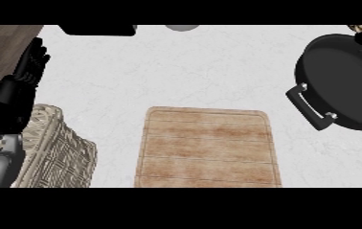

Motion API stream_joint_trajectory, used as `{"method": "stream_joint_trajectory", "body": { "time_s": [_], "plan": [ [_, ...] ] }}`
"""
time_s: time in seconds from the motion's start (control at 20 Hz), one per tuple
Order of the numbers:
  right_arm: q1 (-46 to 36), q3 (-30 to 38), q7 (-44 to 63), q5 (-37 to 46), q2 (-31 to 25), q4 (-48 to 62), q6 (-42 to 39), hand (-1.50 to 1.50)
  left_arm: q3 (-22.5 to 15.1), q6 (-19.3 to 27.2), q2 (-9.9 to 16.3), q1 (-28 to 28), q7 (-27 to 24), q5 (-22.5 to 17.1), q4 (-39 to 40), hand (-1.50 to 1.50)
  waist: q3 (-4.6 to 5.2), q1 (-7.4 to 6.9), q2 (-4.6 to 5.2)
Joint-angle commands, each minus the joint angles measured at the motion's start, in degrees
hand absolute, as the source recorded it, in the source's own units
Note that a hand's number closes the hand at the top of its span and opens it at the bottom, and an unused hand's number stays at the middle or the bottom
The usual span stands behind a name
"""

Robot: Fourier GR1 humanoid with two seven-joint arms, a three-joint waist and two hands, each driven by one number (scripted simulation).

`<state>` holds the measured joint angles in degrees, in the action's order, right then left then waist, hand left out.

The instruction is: Pick the cupcake from the cutting board and place it in the pot

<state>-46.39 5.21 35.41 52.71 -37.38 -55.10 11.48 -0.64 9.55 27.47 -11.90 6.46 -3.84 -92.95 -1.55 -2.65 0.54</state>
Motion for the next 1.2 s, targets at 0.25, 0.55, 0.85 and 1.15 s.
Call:
{"method": "stream_joint_trajectory", "body": {
  "time_s": [0.25, 0.55, 0.85, 1.15],
  "plan": [
    [-1.2, 7.2, -8.3, -5.8, 0.1, 13.6, 5.3, -1.5, -2.4, -1.3, -2.2, 7.0, 3.1, 0.3, 5.2, 0.0, 1.31, -1.91, 1.29],
    [-2.8, 11.1, -16.4, -10.9, 1.2, 18.4, 7.0, -1.5, -2.5, -1.2, -3.0, 6.1, 2.5, 1.0, 6.6, 0.0, 1.29, -1.68, 1.42],
    [-4.9, 15.2, -24.7, -14.2, 1.8, 18.9, 14.9, -1.5, -1.4, -1.6, -2.8, 5.4, 3.4, 0.4, 6.2, 0.0, 1.19, -1.98, 1.36],
    [-6.2, 23.3, -33.8, -24.1, 4.4, 15.4, 20.4, -1.5, -0.5, -2.3, -2.4, 7.4, 3.0, 0.3, 5.8, 0.0, 1.26, -0.76, 0.51]
  ]
}}
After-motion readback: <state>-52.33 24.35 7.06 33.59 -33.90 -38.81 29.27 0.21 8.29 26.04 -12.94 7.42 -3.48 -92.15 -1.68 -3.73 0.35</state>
